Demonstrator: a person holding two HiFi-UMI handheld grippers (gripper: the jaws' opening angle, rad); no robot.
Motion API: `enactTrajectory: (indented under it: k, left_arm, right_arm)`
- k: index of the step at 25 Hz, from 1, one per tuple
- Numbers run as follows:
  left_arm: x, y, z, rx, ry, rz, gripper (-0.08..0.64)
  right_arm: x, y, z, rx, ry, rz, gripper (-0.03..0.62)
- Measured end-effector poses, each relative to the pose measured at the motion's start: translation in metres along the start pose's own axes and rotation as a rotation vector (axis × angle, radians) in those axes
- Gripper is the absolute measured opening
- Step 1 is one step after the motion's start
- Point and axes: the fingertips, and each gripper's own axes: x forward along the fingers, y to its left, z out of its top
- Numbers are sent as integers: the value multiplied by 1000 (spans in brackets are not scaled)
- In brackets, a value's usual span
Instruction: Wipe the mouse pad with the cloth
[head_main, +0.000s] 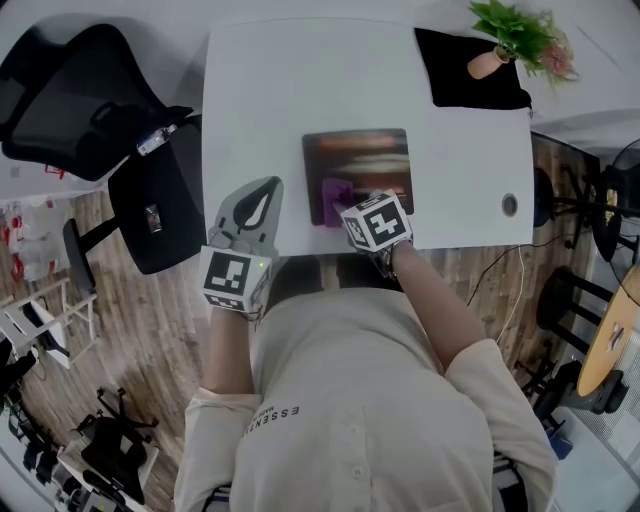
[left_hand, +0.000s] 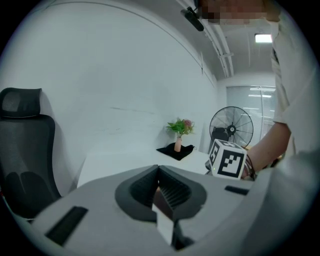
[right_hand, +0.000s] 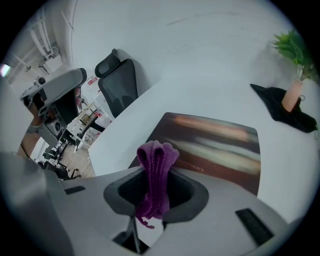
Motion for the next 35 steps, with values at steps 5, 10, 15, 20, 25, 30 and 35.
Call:
enactTrajectory:
  k: [5,10,15,20,25,30,35]
  left_arm:
    - [14,-16,4,10,1,-14,2]
    - [33,-36,11,21,-2,-33,2]
    - [52,-56,17,26,0,-39,2]
    - [67,-75,21,30,-5,-33,2]
    - [78,-91,23,18,-13,-19,2]
    - [81,-103,26,8,-23,9,2]
    - [83,-107,26,10,-18,41,2]
  right_arm:
    - [-12,-21,-10,20,3,-11,104]
    - [-26,-47,-18,27,4,-21,104]
    - [-40,-75,-31,40,4,-32,104]
    - [-54,-103,-44,43,18,-52,104]
    - [-65,-125,-53,36,24,-54,106]
    - [-75,-142,-61,19,28,-60,106]
    - [-83,-156,-68,1,48,-83,106]
